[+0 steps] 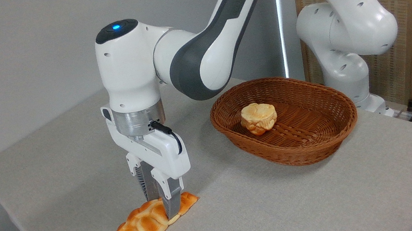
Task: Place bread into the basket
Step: 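Lift the braided roll and carry it over the wicker basket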
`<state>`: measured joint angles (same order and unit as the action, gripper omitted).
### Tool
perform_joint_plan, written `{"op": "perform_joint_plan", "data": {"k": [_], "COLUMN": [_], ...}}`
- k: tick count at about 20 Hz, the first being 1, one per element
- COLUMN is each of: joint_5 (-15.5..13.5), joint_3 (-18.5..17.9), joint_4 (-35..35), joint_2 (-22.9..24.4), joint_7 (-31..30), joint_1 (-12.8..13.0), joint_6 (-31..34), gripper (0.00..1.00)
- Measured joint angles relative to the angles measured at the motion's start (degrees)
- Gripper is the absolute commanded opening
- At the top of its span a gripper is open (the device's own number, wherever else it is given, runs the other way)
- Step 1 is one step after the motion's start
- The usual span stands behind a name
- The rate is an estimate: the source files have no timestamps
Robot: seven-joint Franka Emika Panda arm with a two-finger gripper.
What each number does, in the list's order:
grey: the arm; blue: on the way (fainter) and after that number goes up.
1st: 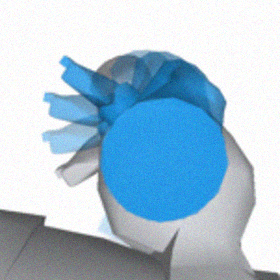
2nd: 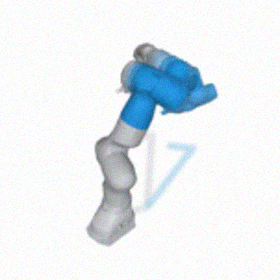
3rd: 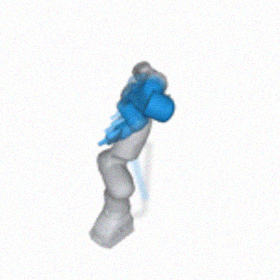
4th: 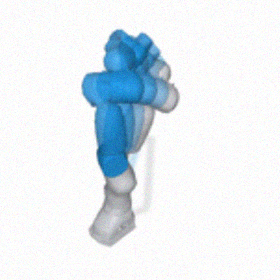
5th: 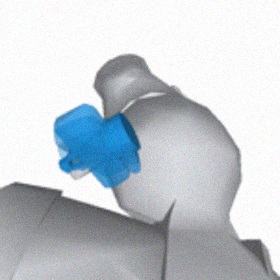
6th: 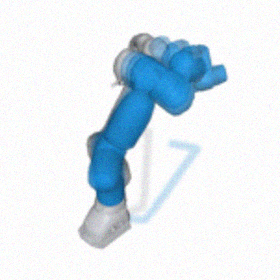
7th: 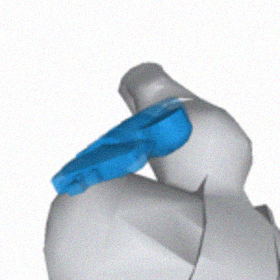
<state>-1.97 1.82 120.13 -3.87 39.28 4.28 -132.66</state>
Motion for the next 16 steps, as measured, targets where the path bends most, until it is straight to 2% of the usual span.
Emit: {"op": "perform_joint_plan", "data": {"k": [4, 7, 12, 16], "joint_5": [-0.1, -0.1, -0.9, -1.5], "joint_3": [-0.1, -0.6, -1.8, -2.8], "joint_4": [-0.1, -0.4, -0.8, -0.8], "joint_2": [0.5, 3.1, 11.8, 20.5], "joint_7": [0.0, 0.0, 0.0, 0.3], "joint_1": [-0.1, -0.2, -0.2, 0.0], "joint_6": [1.0, 5.7, 16.4, 28.1], "gripper": [0.47, 0.47, 0.47, 0.47]}}
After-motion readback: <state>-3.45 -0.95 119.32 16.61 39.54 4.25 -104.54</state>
